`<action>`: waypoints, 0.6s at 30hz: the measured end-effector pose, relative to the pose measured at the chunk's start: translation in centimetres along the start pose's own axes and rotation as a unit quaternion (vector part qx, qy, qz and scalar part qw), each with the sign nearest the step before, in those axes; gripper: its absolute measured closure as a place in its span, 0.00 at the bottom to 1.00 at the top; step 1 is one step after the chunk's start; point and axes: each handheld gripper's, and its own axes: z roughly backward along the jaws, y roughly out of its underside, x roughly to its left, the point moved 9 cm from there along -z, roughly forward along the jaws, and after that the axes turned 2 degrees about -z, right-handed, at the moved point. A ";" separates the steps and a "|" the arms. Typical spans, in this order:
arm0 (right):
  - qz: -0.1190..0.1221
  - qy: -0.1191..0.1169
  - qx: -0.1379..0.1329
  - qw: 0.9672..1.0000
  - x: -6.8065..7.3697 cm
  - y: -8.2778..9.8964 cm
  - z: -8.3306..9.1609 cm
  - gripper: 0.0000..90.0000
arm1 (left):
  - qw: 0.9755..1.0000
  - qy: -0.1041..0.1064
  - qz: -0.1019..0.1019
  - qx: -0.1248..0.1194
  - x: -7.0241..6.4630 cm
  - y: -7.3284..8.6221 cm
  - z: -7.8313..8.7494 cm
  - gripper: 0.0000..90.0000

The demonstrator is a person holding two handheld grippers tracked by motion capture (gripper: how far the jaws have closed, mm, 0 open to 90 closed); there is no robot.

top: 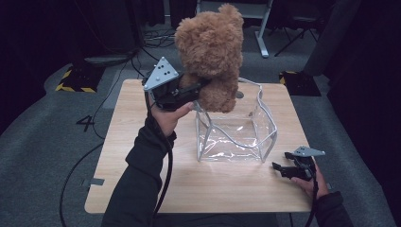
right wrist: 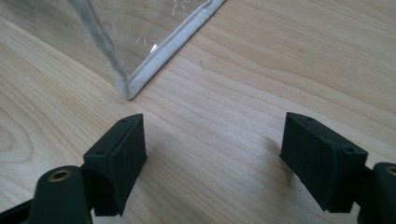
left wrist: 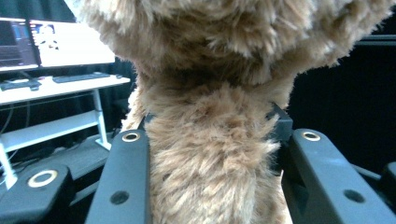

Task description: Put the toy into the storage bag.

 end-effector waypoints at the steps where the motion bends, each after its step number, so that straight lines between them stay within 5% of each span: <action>1: 0.000 0.000 0.000 1.000 0.0 0.0 0.0 0.25 | 1.000 0.004 0.000 -0.001 -0.3 0.0 -0.3 0.65; 18: 0.001 -0.001 0.000 1.000 0.0 0.0 0.0 0.25 | 0.998 0.069 0.005 0.013 -4.0 0.8 -5.2 0.65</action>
